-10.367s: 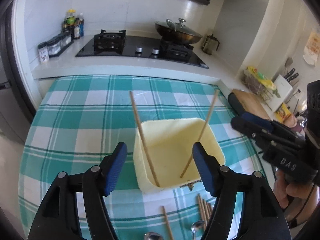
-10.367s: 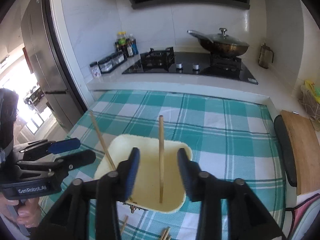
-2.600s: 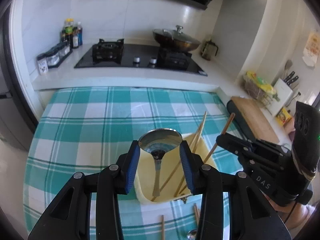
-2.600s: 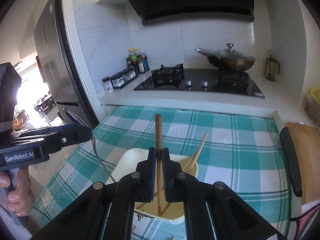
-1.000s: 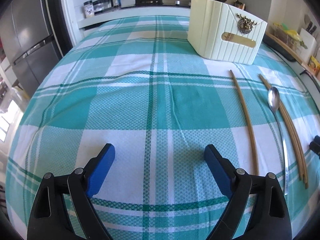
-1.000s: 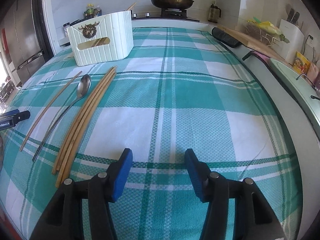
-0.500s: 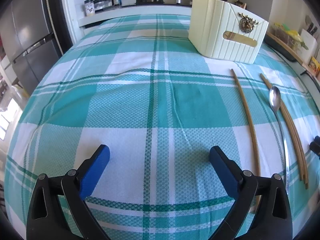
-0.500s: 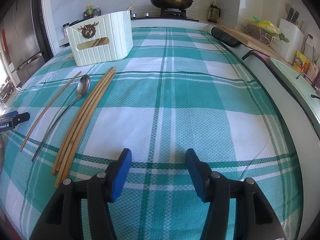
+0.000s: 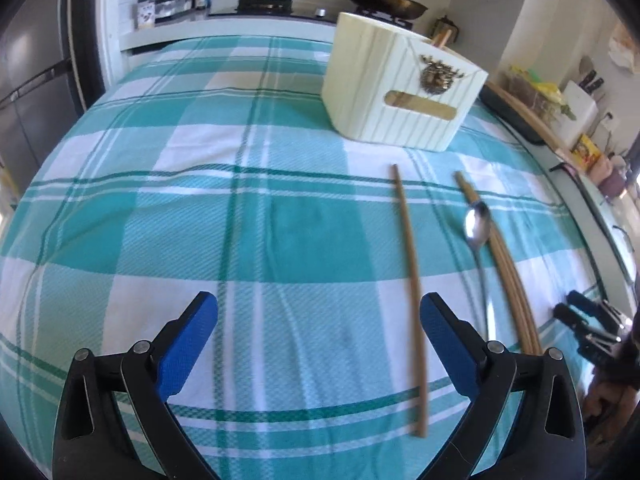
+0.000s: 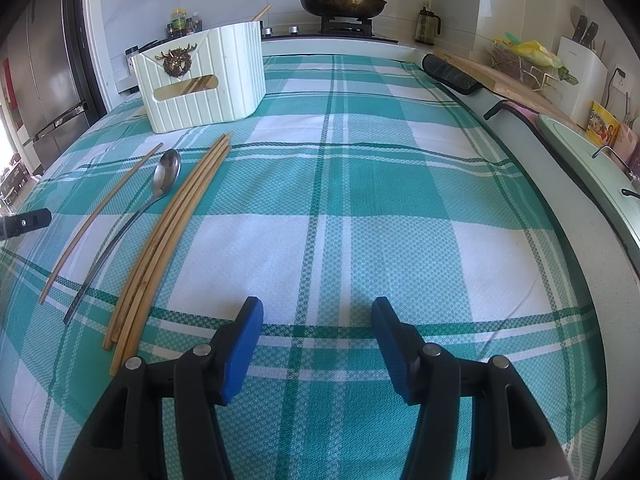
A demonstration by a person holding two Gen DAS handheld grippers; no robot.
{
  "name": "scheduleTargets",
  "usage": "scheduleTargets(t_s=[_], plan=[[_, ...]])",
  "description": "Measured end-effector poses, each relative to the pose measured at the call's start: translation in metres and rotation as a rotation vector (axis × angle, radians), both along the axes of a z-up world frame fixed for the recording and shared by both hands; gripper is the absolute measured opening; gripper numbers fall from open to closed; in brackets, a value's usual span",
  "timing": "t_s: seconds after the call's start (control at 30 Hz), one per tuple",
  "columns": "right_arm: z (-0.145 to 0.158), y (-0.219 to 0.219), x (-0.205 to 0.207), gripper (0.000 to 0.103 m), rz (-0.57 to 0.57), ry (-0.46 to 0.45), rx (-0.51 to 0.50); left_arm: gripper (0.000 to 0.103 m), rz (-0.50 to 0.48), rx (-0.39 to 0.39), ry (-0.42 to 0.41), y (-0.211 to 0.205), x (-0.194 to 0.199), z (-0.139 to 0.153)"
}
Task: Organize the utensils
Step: 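Lower the left tool over a loose wooden chopstick, then close the left tool on its chopstick while the right tool closes on another chopstick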
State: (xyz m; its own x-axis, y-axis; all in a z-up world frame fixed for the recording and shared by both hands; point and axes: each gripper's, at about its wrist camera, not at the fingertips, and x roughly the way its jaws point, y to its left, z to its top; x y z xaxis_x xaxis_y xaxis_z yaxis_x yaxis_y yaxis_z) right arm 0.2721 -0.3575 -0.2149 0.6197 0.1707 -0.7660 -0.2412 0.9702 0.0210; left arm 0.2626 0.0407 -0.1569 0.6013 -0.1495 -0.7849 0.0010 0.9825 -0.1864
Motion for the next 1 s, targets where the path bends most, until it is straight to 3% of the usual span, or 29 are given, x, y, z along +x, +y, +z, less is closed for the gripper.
scheduleTargets(t_s=[0.17, 0.2, 0.37, 0.43, 0.47, 0.57, 0.77, 0.9, 1.0], plan=[[0.000, 0.000, 0.000, 0.058, 0.000, 0.000, 0.001, 0.097, -0.073, 0.156, 0.009, -0.047, 0.019, -0.006], [0.000, 0.000, 0.000, 0.058, 0.000, 0.000, 0.002, 0.091, -0.079, 0.173, 0.015, -0.051, 0.022, -0.009], [0.000, 0.000, 0.000, 0.058, 0.000, -0.001, -0.001, 0.080, -0.093, 0.212, 0.033, -0.063, 0.027, -0.018], [0.000, 0.000, 0.000, 0.058, 0.000, 0.000, -0.001, 0.064, -0.090, 0.190, 0.022, -0.062, 0.025, -0.016], [0.000, 0.000, 0.000, 0.058, 0.000, 0.000, -0.002, 0.046, -0.088, 0.196, 0.014, -0.062, 0.024, -0.015], [0.000, 0.000, 0.000, 0.058, 0.000, 0.000, -0.003, 0.008, -0.086, 0.186, 0.016, -0.062, 0.023, -0.013], [0.015, 0.026, 0.004, 0.057, 0.094, 0.037, 0.109, 0.005, 0.026, 0.167, 0.025, -0.041, 0.014, -0.013], [0.019, 0.051, 0.016, 0.043, 0.146, 0.090, 0.166, 0.005, 0.097, 0.160, 0.025, -0.020, 0.005, -0.013], [0.012, 0.065, 0.025, 0.032, 0.156, 0.138, 0.147, 0.005, 0.120, 0.149, 0.026, -0.010, 0.001, -0.013]])
